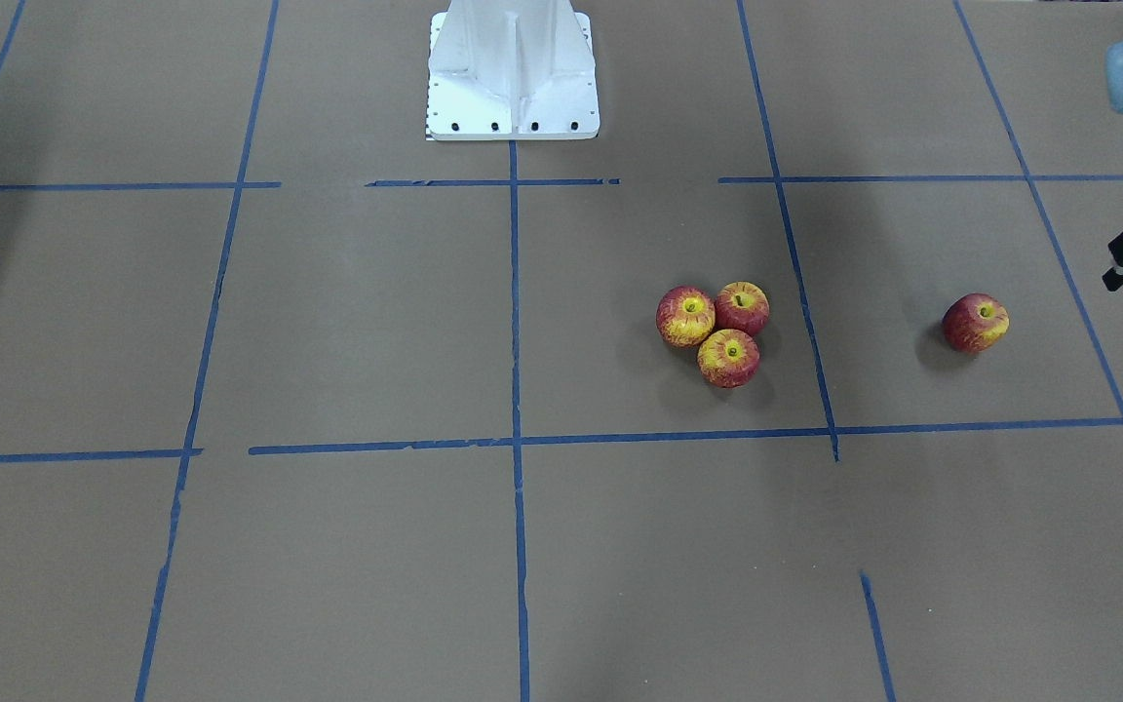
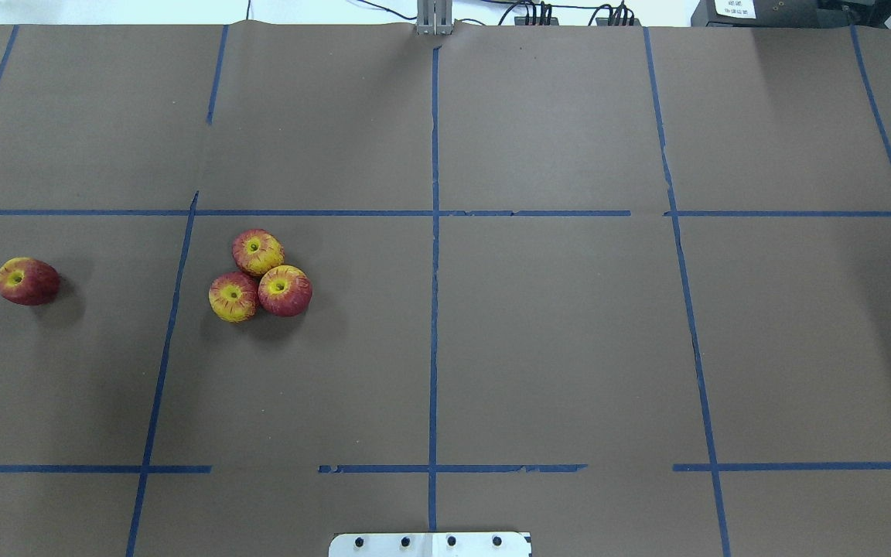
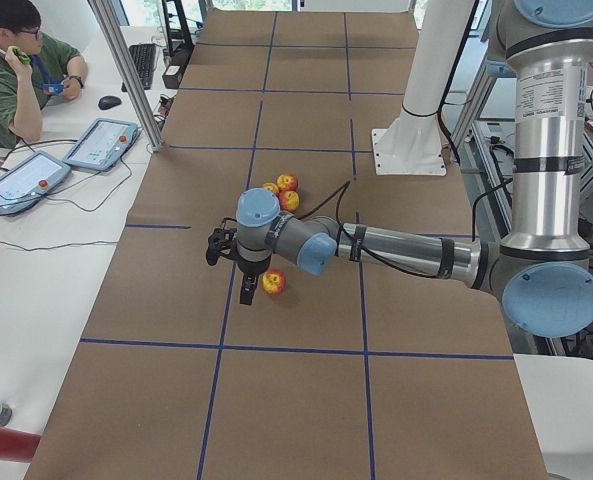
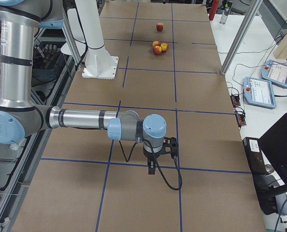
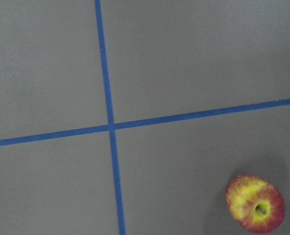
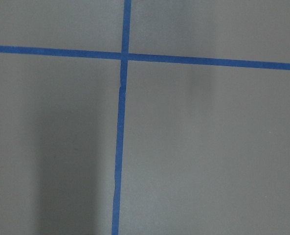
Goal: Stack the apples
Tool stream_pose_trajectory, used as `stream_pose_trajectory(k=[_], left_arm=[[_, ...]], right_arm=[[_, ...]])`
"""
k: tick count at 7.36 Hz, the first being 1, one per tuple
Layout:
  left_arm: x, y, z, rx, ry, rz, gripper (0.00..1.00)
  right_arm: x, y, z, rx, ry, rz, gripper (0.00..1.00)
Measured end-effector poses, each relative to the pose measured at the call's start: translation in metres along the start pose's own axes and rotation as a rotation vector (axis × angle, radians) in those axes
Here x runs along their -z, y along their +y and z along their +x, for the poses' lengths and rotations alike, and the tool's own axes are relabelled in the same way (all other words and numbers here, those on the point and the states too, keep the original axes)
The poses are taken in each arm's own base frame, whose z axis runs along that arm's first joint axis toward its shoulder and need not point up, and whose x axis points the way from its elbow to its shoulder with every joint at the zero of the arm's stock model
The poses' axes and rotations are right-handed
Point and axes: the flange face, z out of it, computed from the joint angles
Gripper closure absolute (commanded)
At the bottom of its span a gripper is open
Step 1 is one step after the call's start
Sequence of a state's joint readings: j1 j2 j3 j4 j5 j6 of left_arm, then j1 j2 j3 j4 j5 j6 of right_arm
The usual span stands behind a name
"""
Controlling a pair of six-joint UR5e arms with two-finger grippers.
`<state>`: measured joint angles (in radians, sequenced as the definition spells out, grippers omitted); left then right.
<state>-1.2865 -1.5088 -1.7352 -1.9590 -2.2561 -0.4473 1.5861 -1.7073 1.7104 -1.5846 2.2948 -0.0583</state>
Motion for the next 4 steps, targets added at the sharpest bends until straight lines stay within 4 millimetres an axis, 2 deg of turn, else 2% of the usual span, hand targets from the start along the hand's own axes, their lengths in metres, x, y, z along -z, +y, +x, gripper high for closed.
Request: stream_pose_trajectory(k=[2,4], left_arm=[[-0.042,0.006,0.031,0.043,0.021,0.061,0.00],[-0.074,0.016,0.047,0.064,0.036,0.091,0.00]], right_arm=[[0.000,0.000,0.000,0.000,0.000,0.000,0.00],[0.000,0.000,0.000,0.000,0.000,0.000,0.00]])
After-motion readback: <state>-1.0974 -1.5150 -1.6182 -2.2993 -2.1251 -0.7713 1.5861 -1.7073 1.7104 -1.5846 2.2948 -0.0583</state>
